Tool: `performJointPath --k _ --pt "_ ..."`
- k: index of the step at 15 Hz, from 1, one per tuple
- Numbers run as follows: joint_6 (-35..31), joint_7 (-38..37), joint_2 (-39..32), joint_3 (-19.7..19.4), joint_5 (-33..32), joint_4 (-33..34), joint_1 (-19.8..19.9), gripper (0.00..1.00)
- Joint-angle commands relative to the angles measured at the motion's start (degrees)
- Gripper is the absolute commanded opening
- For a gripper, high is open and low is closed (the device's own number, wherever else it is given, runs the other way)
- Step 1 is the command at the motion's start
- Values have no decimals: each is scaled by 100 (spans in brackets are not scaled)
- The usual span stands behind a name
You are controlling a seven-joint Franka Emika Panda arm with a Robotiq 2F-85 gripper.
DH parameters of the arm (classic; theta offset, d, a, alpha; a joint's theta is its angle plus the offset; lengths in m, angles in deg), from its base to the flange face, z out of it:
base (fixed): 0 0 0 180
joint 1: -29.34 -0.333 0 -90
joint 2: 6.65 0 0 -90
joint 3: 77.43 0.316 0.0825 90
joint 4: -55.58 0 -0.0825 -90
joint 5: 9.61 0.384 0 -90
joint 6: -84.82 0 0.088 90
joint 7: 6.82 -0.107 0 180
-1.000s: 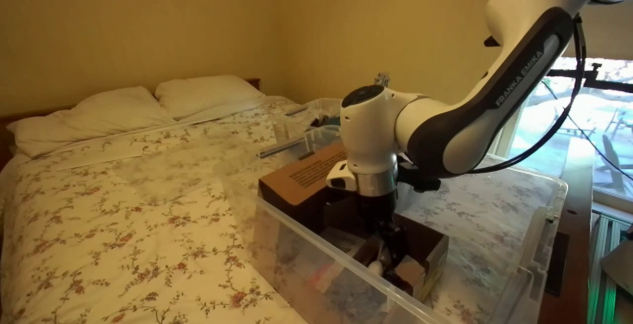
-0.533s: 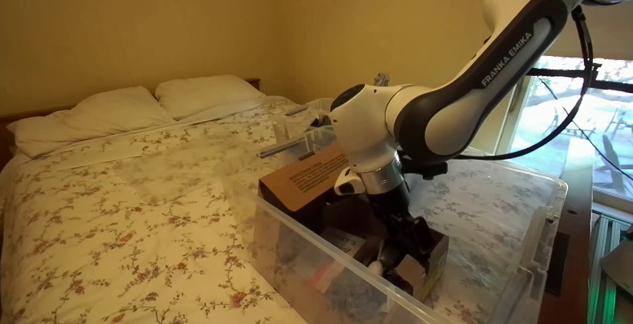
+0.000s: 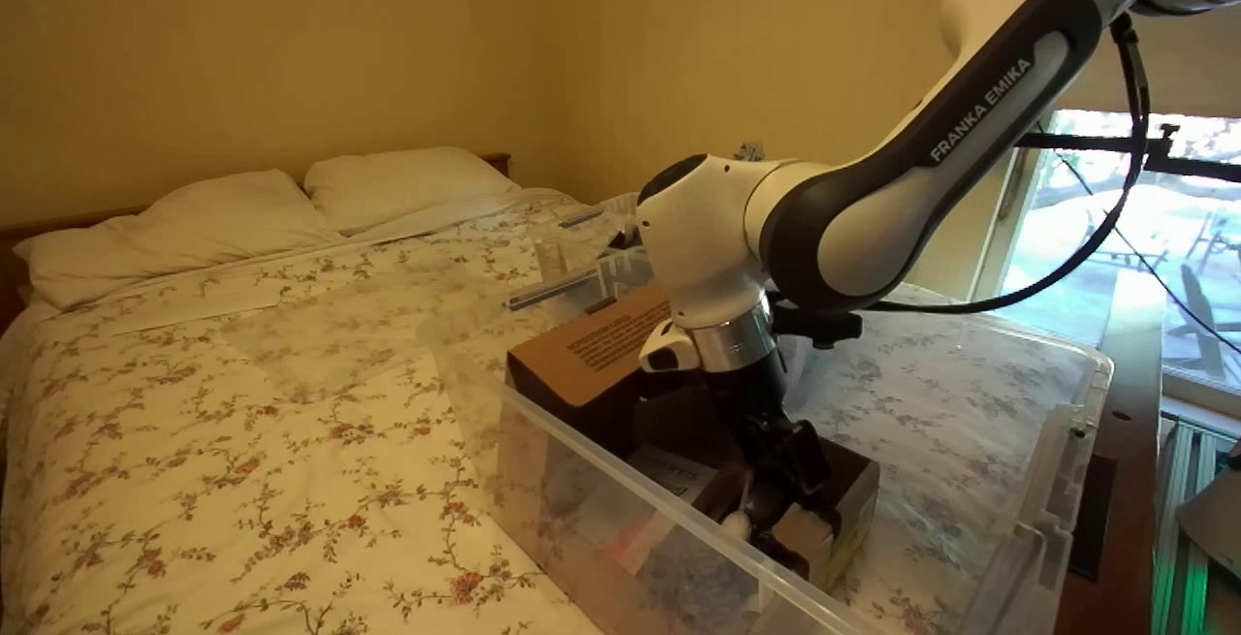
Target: Move two objects from the storage crate on the left, to the one on the right
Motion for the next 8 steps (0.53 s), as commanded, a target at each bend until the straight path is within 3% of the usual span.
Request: performJointPath --k 1,8 --pt "62 40 -393 -49 29 423 -56 100" --pt "142 108 -937 -89 82 483 3 100"
